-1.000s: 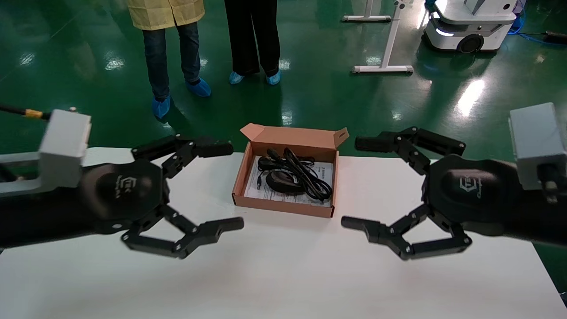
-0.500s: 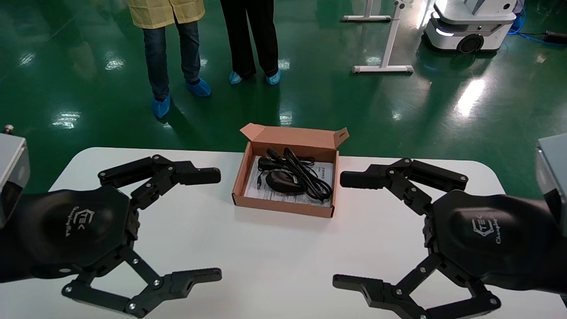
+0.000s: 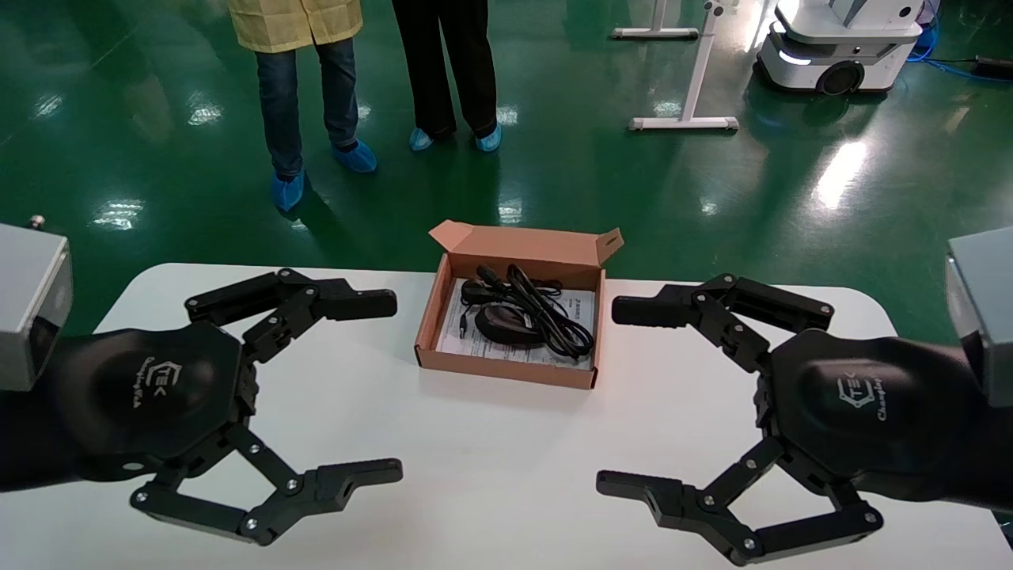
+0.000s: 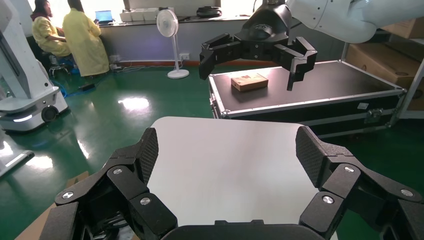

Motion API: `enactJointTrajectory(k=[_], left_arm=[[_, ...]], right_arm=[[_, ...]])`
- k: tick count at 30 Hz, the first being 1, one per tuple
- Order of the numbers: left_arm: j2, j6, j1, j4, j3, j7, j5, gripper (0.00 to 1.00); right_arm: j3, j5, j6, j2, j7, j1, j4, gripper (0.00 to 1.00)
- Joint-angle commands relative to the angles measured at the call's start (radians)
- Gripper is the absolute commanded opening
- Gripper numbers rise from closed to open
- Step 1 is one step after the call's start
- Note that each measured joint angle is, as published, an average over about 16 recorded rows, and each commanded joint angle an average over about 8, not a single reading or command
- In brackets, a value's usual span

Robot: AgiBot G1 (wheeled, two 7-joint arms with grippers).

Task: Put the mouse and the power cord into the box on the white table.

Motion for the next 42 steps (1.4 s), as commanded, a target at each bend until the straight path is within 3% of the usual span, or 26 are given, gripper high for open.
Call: enactJointTrajectory(k=[1,42], left_arm=[[0.001,-0.001,-0.001,0.002,0.001,0.001,0.001,1.0],[0.007,-0.004,-0.007,0.012,0.007,0.005,0.007,1.0]], right_arm=[[-0.001,-0.002,0.0,-0.001,-0.001,0.002,-0.003,1.0],[-0.004,-0.008,0.002,-0.003,-0.007,0.008,-0.012,1.0]])
